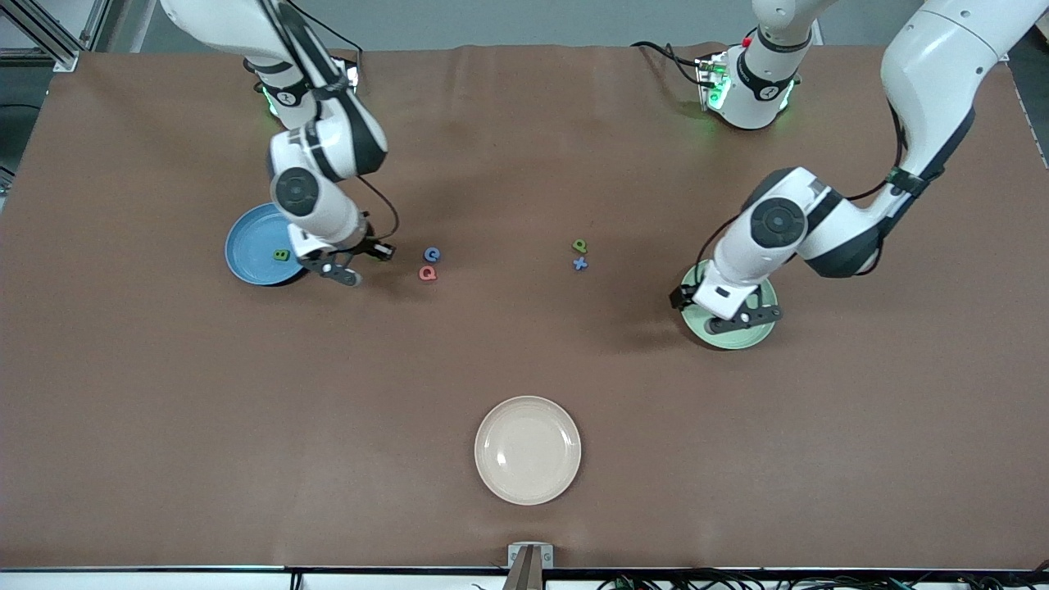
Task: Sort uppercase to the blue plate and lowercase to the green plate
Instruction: 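Place the N with the right gripper while the left gripper grasps x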
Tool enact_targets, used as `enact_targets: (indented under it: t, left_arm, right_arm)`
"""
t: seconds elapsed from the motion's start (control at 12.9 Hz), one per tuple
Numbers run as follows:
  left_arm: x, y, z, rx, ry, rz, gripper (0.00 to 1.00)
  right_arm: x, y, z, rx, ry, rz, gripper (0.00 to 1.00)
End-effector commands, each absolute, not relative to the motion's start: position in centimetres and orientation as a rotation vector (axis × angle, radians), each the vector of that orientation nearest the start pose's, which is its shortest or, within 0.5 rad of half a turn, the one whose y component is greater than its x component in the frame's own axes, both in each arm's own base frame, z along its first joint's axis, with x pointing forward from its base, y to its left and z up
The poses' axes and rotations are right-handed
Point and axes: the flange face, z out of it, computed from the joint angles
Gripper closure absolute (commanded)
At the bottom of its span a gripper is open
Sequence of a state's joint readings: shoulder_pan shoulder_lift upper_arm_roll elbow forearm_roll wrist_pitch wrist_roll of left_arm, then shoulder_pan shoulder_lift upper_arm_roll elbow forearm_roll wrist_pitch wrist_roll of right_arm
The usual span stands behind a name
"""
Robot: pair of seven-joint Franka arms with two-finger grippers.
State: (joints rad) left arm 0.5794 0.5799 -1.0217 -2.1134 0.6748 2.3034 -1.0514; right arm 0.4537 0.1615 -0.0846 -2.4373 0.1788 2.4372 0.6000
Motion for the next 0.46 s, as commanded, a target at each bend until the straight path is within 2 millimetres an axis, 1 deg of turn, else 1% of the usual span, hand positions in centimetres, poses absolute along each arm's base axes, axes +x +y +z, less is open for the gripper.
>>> enact_targets:
  t: [0.0,0.08,0.15,0.31,0.39]
  left_arm:
    - [49.9,-29.7,26.1,-3.129,-0.362,0.009,0.01]
    - [49.1,-32.1,25.6,-3.133,-0.435,0.033,0.01]
    - [48.2,-34.2,24.9,-3.141,-0.461,0.062,0.01]
    - [46.9,-37.5,23.6,-3.139,-0.437,0.066,0.01]
    - [46.4,-39.0,22.9,-3.128,-0.434,0.06,0.01]
  right_arm:
    - [42.6,9.9,26.3,-3.083,0.442,0.283,0.99]
    - [42.1,7.9,26.3,-3.101,0.405,0.288,0.99]
    - [41.4,6.4,26.1,-3.122,0.38,0.291,0.99]
    - [40.1,4.3,24.9,-3.161,0.365,0.287,0.99]
    - [39.4,3.7,24.1,-3.166,0.361,0.262,0.99]
